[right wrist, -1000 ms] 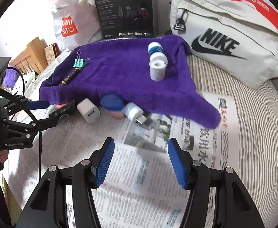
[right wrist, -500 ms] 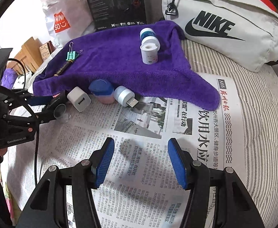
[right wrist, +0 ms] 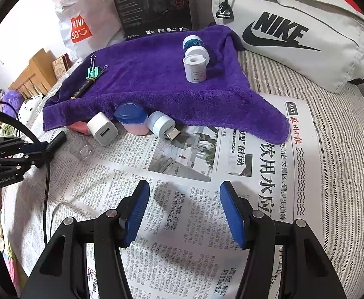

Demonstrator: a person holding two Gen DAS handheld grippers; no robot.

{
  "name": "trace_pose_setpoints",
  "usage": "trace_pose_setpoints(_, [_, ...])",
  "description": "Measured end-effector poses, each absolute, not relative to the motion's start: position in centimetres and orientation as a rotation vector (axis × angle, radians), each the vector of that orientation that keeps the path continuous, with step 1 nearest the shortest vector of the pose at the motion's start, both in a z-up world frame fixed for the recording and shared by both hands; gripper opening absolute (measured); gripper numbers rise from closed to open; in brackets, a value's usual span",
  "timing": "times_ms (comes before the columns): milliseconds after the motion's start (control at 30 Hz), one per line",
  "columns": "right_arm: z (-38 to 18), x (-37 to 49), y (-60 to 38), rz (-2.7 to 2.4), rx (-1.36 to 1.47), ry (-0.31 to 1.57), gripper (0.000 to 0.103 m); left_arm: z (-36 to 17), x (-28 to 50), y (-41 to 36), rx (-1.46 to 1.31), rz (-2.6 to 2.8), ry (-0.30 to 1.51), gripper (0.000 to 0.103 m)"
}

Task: Organize rigid objects
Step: 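Grasp the black 'Horizon' tube on the newspaper with the left gripper, then grasp the white USB stick with the right gripper while the left holds the Horizon tube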

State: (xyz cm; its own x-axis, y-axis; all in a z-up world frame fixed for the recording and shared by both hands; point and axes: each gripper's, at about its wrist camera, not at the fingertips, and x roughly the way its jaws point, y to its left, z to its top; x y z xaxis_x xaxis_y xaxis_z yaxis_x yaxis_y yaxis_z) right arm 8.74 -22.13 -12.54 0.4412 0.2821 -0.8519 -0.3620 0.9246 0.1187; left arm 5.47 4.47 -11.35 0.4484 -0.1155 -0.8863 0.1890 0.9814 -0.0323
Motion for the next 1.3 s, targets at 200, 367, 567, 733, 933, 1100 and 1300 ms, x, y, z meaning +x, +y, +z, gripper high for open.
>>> trace_pose_setpoints(200, [-12.6,8.7,-21.9,0.404,-0.093,1.037,0.061,-11.5,6.2,3.4,0.142,-0.174,1.096,0.024])
trace_pose_setpoints(367, [-12.7,8.6,-21.8,0.407,-0.088,1.033,0.063,-11.5,6.0,3.7,0.126,-0.182,1.089,0.022])
trace_pose_setpoints(567, [-12.4,9.0,-21.1,0.429,-0.099,1.019,0.063,-11.4,5.4,4.2,0.085,-0.188,1.079,0.021])
trace_pose_setpoints(733, [-12.1,10.5,-20.1,0.445,-0.131,0.978,0.062,-11.5,5.2,4.4,0.065,-0.186,1.081,0.021])
trace_pose_setpoints(933, [-12.7,12.4,-18.3,0.456,-0.22,0.954,0.052,-11.5,5.4,4.2,0.073,-0.189,1.082,0.022])
trace_pose_setpoints(1100, [-12.8,12.9,-17.2,0.487,-0.256,0.934,0.033,-11.6,5.3,4.3,0.07,-0.192,1.078,0.022])
trace_pose_setpoints(1300, [-12.6,12.0,-17.4,0.519,-0.235,0.95,0.033,-11.6,5.3,4.3,0.075,-0.194,1.076,0.022])
